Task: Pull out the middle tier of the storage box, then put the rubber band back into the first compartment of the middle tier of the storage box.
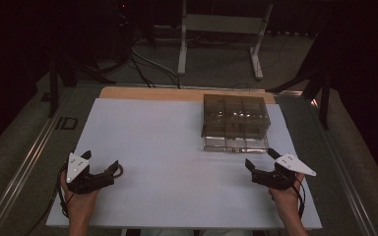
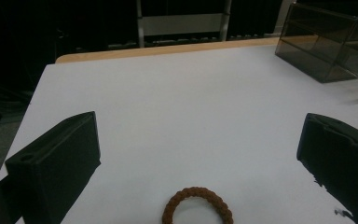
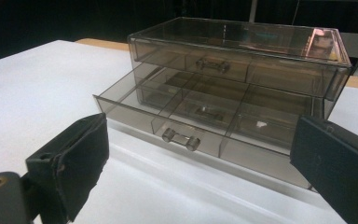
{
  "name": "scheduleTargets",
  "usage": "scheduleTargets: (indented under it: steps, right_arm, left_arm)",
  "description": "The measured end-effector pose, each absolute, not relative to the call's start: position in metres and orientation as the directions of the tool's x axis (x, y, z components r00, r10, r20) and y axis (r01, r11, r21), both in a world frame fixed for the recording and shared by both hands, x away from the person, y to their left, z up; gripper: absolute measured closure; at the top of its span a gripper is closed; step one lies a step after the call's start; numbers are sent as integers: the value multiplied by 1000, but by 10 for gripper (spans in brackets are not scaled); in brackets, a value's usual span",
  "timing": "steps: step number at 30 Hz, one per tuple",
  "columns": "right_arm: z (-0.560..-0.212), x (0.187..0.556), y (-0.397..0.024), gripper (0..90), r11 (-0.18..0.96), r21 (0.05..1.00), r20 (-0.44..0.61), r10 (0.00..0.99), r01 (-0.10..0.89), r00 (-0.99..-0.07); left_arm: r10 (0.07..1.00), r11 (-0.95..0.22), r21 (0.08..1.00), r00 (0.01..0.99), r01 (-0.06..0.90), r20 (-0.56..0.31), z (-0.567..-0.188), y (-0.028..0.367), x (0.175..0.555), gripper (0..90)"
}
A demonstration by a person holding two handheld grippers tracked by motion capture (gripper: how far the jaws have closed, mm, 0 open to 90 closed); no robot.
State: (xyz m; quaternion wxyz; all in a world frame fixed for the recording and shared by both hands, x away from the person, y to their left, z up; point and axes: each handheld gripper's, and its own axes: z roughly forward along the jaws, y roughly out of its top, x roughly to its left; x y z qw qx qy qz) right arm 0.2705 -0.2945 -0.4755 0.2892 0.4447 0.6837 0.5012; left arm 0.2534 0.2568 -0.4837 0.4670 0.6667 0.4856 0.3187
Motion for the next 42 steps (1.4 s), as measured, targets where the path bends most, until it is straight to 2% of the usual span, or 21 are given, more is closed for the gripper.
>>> scheduleTargets:
  steps: [16,22,32,42]
  right_arm:
    - [-476,269,-297,52,105,944,42,901,312,-431]
    - [-476,269,-299,54,97,944,48,905,315,-422]
    - [-477,270,-299,56,96,944,50,904,314,-424]
    - [-477,270,-301,58,89,945,56,905,315,-422]
  left_arm:
    - [952,-91,928,305,362,-26,-486,260,254,8]
    - [956,-116,919,294,376,0,-488,260,258,9]
    - [960,-107,883,280,456,-28,-490,262,262,9]
    - [947,-110,842,313,529,-72,-496,263,271,9]
